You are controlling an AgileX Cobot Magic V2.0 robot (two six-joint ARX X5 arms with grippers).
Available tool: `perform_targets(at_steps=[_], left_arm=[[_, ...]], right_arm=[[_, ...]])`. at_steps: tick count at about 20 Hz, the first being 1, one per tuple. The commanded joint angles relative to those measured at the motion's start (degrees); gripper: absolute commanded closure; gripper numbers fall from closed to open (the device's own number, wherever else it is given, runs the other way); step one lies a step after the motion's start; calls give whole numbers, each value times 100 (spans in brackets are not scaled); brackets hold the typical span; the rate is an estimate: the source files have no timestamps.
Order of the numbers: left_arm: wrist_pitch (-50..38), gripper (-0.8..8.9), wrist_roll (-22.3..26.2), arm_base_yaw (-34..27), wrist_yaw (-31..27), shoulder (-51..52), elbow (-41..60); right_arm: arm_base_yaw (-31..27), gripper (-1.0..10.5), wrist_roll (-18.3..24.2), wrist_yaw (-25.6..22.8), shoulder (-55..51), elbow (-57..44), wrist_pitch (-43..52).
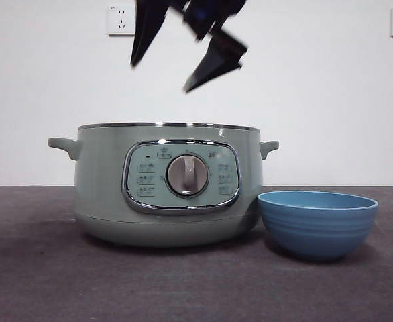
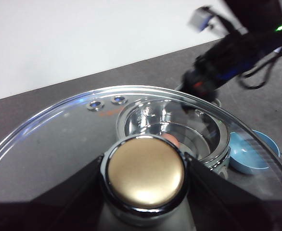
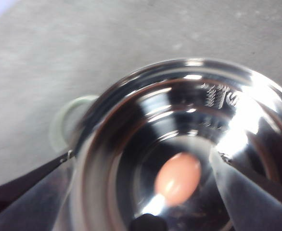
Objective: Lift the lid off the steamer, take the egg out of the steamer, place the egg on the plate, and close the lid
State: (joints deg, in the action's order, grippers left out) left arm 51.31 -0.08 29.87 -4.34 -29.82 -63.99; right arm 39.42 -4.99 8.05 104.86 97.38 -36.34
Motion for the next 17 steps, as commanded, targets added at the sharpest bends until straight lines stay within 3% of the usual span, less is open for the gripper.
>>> perform_targets(at_steps=[1, 17], left_arm=[[-319, 822, -35, 4, 0, 52, -101], [-321, 822, 17, 4, 0, 52, -101]], right_arm=[[24, 469, -31, -118, 457, 120, 11], [46, 474, -125, -267, 1478, 125, -278]])
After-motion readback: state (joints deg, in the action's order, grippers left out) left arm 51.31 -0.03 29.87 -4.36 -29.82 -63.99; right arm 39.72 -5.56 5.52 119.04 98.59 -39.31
